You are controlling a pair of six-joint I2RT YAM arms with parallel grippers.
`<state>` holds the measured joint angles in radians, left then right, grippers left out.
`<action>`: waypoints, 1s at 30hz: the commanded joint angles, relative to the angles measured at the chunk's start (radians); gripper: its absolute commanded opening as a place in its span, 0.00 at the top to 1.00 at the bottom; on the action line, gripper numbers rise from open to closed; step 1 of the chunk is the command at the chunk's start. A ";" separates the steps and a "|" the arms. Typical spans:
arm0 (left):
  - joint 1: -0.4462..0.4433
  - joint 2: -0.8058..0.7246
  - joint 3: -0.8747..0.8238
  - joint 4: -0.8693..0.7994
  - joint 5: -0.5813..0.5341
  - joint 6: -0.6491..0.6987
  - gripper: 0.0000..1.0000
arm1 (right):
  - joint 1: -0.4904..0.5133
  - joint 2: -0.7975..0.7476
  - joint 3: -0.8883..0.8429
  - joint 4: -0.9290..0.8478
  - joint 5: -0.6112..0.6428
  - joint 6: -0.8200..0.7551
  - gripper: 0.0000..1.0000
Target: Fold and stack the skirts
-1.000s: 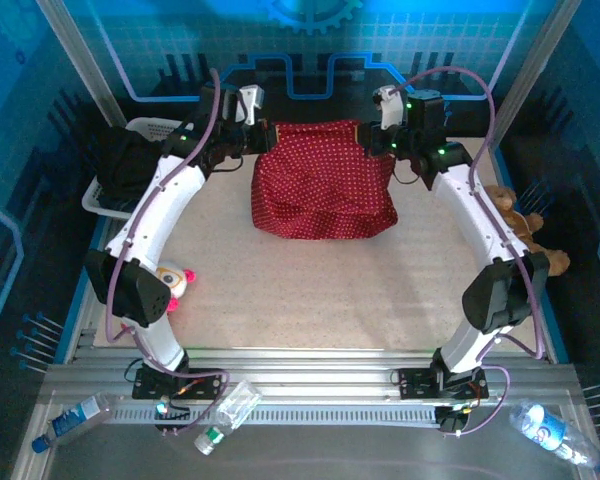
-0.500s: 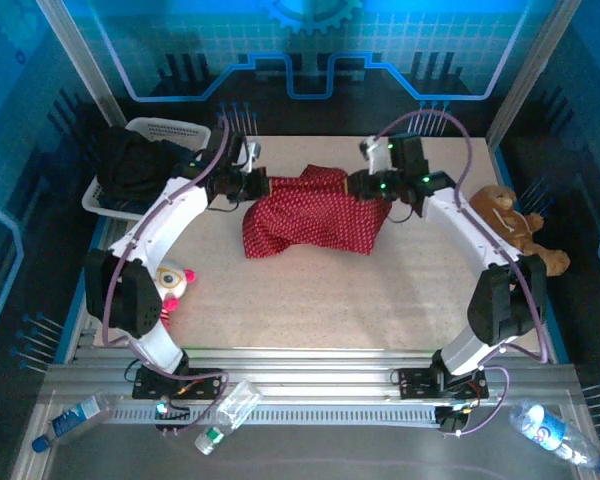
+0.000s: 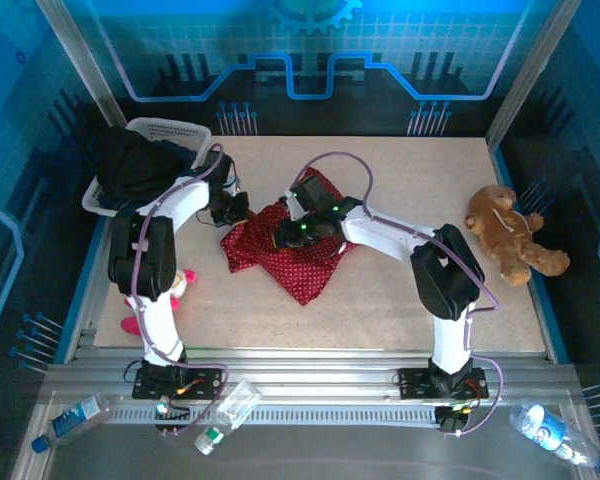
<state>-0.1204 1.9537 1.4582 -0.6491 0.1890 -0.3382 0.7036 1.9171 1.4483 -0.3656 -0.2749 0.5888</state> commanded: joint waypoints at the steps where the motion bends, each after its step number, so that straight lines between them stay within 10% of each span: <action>1: 0.002 -0.012 0.052 0.007 0.010 0.004 0.98 | -0.022 -0.027 0.026 0.005 0.058 0.018 0.78; 9: 0.002 -0.015 0.065 -0.037 -0.018 0.005 0.94 | -0.114 -0.168 -0.111 0.009 0.141 0.036 0.51; 14: 0.002 -0.099 0.016 -0.072 -0.080 0.015 0.42 | -0.331 -0.282 -0.276 0.023 0.093 0.011 0.33; 19: -0.003 -0.289 -0.116 -0.051 -0.129 0.015 0.21 | -0.496 -0.240 -0.242 -0.134 0.048 -0.330 0.20; 30: -0.344 -0.477 -0.316 0.125 -0.285 -0.097 0.01 | -0.608 -0.048 -0.116 -0.213 -0.075 -0.619 0.35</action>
<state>-0.3859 1.4765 1.1759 -0.5789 -0.0246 -0.3878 0.1028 1.8332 1.2846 -0.5499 -0.2615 0.0559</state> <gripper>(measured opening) 0.988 0.666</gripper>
